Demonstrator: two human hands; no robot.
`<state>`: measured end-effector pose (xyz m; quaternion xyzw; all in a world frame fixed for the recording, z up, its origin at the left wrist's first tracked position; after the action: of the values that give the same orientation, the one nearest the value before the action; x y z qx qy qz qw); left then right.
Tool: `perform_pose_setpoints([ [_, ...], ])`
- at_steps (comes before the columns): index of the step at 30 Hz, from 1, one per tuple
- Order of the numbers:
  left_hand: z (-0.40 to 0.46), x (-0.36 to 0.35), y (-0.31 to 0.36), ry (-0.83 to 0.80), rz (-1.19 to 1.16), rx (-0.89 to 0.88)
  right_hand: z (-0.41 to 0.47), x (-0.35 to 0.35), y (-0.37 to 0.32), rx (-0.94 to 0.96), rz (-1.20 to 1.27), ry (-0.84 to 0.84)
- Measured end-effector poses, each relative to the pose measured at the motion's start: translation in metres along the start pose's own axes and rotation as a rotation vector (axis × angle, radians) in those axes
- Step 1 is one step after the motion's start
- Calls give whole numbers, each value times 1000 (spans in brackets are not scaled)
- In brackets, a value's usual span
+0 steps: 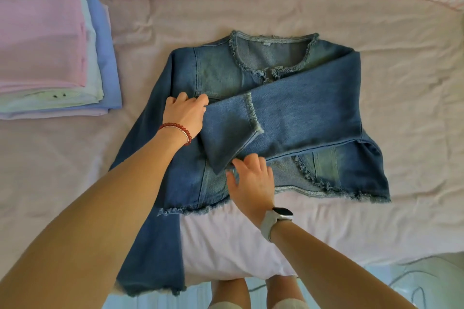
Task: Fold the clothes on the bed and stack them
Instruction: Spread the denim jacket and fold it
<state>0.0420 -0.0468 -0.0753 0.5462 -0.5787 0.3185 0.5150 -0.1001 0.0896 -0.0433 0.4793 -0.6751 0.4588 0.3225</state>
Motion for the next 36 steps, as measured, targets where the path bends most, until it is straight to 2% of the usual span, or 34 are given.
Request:
perform_pose_setpoints([
  [1,0,1,-1,10,7,-15,-5,1,-3,117,-73,68],
  [2,-1,2,-2,28,21,-25,-9,-3,-3,200,-117,67],
  [5,-2,3,0,43,71,-2,-20,-22,0,288,-195,-193],
  [7,-4,1,3,27,73,59,-24,-27,4,325,-296,-272],
  [9,-8,1,4,45,0,125,-24,-17,2,381,-342,-204],
  [11,-17,3,7,93,-111,151,-21,-2,-2,480,-196,21],
  [13,-33,7,12,143,-150,116,-15,7,-5,515,-78,137],
  [15,-56,8,17,188,-132,85,-5,4,-7,462,-141,80],
  [16,-67,8,14,219,-130,107,0,-2,-7,423,-199,-20],
  [17,-80,7,7,256,-144,174,4,-10,-6,388,-260,-153],
  [19,-108,1,-19,295,-225,429,5,-26,-2,345,-355,-375],
  [22,-154,-13,-62,231,-393,851,9,-30,-9,290,-417,-370],
  [24,-181,-22,-77,113,-415,952,8,-18,-27,270,-325,-242],
  [27,-207,-34,-90,-46,-454,932,-6,-10,-56,420,-5,-54],
  [30,-218,-34,-112,-62,-663,992,-22,-22,-79,440,233,-260],
  [34,-226,-31,-127,-166,-1337,1045,-36,-49,-98,286,410,-422],
  [36,-229,-20,-139,-123,-1495,1042,-36,-63,-106,166,464,-485],
])
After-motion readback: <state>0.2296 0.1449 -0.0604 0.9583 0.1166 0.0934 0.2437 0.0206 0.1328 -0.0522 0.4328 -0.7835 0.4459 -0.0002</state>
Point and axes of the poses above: each hand's wrist, its own z-axis towards the middle knuckle, its own x-axis out of the back of the hand, y = z × x, the point moved 5 cm from there along z, towards the middle knuckle
